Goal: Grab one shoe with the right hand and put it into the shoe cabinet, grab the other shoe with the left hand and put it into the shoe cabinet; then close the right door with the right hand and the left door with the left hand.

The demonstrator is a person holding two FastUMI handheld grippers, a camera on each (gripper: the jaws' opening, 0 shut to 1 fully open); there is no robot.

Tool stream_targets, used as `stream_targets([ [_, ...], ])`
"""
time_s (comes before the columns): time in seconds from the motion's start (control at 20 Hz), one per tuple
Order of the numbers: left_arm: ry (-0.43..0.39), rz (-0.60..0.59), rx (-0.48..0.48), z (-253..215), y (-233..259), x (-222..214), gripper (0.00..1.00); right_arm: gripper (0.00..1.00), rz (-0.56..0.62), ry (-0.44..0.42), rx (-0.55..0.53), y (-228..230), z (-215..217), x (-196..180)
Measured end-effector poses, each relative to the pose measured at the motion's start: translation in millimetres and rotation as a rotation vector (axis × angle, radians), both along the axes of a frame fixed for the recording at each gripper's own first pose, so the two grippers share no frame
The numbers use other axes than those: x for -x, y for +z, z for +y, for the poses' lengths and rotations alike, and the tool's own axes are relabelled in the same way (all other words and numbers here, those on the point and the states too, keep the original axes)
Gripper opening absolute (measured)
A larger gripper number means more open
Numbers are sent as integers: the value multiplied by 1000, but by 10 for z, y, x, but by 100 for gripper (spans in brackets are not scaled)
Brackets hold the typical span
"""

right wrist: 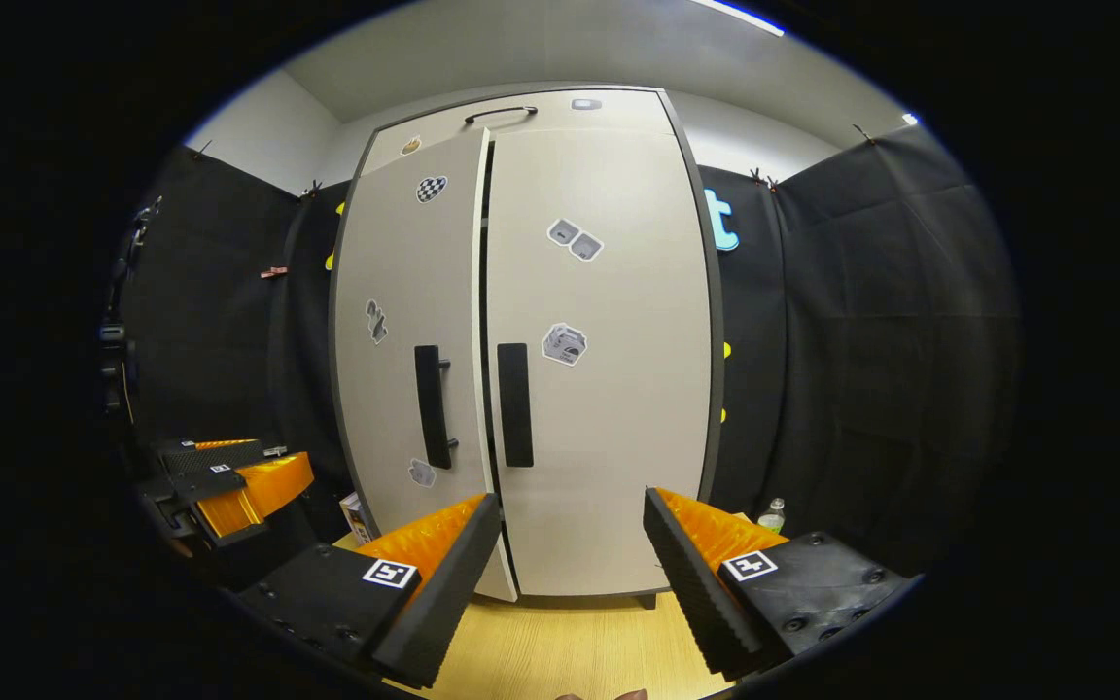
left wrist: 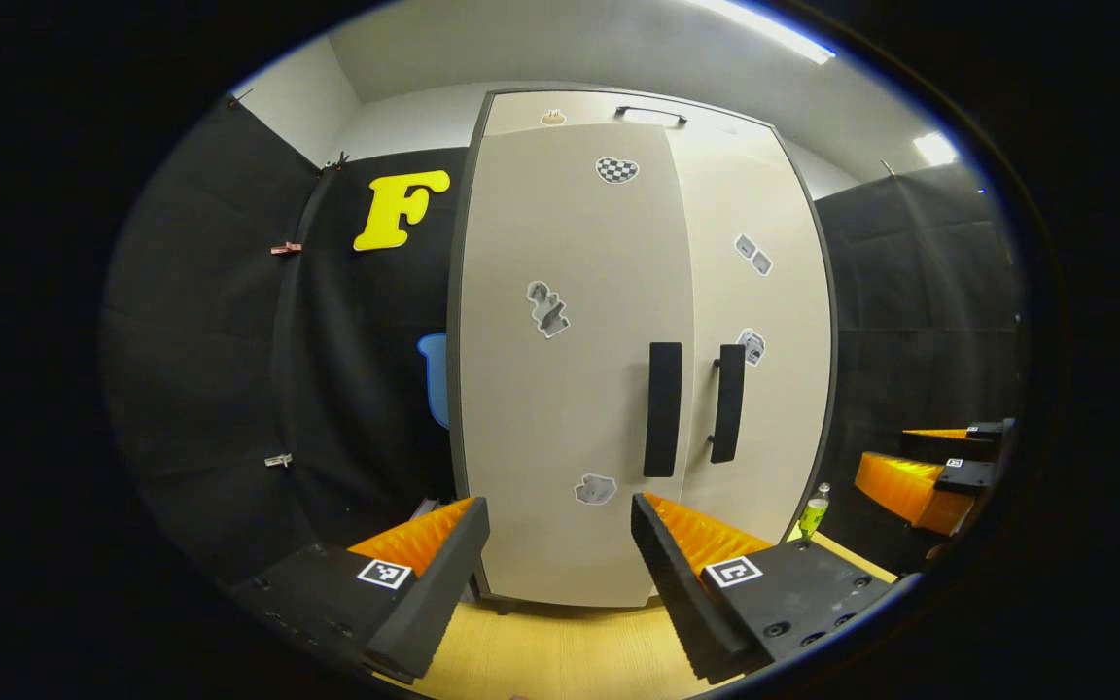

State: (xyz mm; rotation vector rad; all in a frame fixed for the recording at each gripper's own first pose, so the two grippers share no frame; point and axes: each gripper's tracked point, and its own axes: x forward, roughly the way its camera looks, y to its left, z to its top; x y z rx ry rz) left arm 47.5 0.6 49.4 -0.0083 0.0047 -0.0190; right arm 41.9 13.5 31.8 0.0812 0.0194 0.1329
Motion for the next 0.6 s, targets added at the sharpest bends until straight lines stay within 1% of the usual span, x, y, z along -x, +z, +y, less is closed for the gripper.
stream_targets([
  [0.6,7,-5,-11,28,-8,52,94,98,-1,1,-4,11,7,15],
])
